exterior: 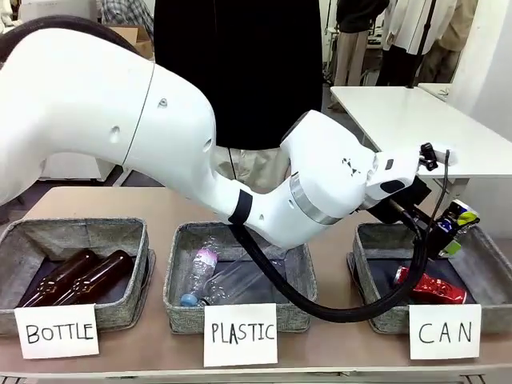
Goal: Sort the can waste into the basket.
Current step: Pick up the can waste from the table and place it in the right Fabric basket.
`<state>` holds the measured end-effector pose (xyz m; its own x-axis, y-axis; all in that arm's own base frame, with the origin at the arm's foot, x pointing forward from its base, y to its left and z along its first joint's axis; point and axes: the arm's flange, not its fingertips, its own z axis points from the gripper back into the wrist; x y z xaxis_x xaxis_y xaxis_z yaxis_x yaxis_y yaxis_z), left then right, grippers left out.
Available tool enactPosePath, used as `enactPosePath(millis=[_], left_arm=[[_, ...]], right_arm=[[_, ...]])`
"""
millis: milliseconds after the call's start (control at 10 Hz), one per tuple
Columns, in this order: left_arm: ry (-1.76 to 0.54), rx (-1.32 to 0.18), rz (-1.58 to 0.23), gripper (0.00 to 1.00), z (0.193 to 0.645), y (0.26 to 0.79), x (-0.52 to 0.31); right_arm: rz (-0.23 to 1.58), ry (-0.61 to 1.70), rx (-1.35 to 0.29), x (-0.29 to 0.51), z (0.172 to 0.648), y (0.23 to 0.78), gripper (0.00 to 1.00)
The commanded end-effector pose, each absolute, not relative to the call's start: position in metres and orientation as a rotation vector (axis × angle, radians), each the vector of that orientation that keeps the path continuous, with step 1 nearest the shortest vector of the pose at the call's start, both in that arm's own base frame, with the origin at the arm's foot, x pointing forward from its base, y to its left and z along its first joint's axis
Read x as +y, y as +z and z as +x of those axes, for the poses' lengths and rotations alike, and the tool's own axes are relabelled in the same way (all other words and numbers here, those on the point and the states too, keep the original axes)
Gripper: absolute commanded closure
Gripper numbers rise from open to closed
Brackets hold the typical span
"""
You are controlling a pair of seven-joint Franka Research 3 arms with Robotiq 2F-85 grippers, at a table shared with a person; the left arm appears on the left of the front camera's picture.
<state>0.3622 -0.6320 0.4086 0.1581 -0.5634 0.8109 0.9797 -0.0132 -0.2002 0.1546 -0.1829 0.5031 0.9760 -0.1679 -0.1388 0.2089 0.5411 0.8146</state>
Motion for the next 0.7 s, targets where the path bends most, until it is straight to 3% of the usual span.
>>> enactPosePath(millis=[0,600], left_arm=[[-1.367,-0.586,-0.866,0.03,0.367,0.410,-0.625],[-1.337,-0.564,-0.839,0.00,0.377,0.426,-0.611]], right_arm=[[0.971,-0.215,0.038,-0.184,0.155,0.507,0.00],[0.971,-0.215,0.038,-0.184,0.155,0.507,0.00]])
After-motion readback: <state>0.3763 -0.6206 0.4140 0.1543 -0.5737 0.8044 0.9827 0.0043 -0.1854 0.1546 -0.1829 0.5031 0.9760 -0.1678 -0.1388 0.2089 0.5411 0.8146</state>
